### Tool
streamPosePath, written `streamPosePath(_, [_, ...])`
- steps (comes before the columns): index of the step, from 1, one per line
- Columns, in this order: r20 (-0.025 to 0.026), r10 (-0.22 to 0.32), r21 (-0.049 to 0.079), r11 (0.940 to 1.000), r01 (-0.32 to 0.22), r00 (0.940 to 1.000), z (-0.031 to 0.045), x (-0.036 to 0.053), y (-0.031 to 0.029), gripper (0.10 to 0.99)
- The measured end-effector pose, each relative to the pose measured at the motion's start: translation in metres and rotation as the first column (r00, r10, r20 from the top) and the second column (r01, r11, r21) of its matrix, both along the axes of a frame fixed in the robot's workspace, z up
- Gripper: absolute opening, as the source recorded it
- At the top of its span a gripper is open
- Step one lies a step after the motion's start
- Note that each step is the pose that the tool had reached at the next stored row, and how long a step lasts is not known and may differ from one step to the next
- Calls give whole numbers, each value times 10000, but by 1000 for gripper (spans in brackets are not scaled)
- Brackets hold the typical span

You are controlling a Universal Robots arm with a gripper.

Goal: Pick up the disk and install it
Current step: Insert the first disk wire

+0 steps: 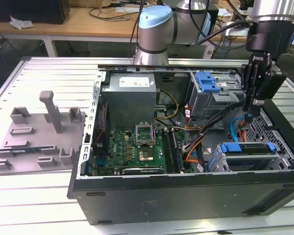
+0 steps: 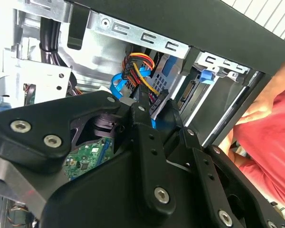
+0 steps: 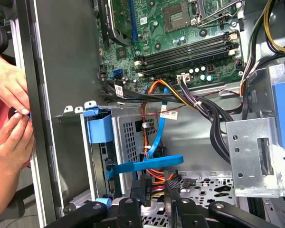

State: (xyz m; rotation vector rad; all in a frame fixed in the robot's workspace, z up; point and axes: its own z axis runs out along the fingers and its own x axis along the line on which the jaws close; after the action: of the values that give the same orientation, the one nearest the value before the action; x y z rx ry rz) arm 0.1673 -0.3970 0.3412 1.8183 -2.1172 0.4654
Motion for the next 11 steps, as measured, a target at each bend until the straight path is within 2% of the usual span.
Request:
streamPosePath(2, [11,2,-3,10000,-2,10000,-4,-1,0,333])
streamPosePath(5, [60,7,-1,10000,-7,10000,-10,-6,-1,333])
streamPosePath(9, [179,10,-2,10000,-10,9998,-18,-37,-2,333])
streamPosePath(11, [223,9,-2,10000,-9,9998,-22,-50,-2,333])
